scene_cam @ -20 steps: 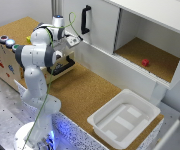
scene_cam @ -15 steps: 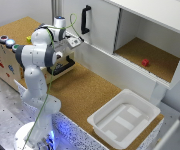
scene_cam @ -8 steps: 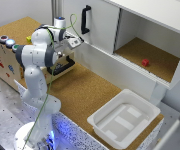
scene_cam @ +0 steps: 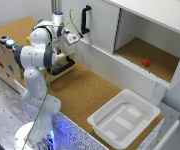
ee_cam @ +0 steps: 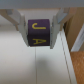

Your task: Place the purple object on top of the drawer

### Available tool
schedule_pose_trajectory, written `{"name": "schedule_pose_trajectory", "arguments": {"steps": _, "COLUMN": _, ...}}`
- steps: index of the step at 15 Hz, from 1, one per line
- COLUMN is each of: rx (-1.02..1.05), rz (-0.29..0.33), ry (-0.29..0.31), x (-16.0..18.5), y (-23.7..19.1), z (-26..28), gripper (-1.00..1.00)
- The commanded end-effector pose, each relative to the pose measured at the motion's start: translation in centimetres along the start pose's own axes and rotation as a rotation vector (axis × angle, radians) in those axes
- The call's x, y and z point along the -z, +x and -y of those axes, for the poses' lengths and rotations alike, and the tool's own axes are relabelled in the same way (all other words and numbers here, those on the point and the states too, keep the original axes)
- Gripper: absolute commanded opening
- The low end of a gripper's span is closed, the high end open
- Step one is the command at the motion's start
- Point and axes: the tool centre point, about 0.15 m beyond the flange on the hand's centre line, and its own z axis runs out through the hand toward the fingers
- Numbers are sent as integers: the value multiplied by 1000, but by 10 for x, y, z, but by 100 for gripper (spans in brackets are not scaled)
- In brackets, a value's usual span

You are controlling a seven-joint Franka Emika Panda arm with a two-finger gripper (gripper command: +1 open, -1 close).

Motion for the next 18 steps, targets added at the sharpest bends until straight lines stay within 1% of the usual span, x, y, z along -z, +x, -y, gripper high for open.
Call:
{"name": "schedule_pose_trajectory", "arguments": {"steps": 1, "rx": -4, "rz": 68, "ry": 27, "x": 54, "y": 63, "z": 0, "gripper": -100}}
{"name": "schedule_pose_trajectory", "arguments": {"steps": 4, "rx": 10, "rz": 70, "ry": 39, "x": 56, "y": 92, "z": -3, "gripper": -100}}
{"name": "schedule_pose_trajectory", "arguments": {"steps": 8, "rx": 30, "rz": 78, "ry": 72, "x": 44, "y": 120, "z": -3, "gripper": -100}}
{"name": "schedule_pose_trajectory", "arguments": {"steps": 12, "rx": 41, "rz": 70, "ry": 104, "x": 36, "y": 136, "z": -3, "gripper": -100}}
{"name": "schedule_pose_trajectory", "arguments": {"steps": 16, "rx": 36, "rz": 78, "ry": 116, "x": 41, "y": 137, "z": 2, "gripper": -100}}
{"name": "schedule_pose_trajectory", "arguments": {"steps": 17, "rx": 35, "rz": 80, "ry": 114, "x": 42, "y": 137, "z": 4, "gripper": 100}}
{"name": "schedule_pose_trajectory", "arguments": {"steps": 18, "rx": 35, "rz": 87, "ry": 115, "x": 44, "y": 137, "z": 7, "gripper": 100}}
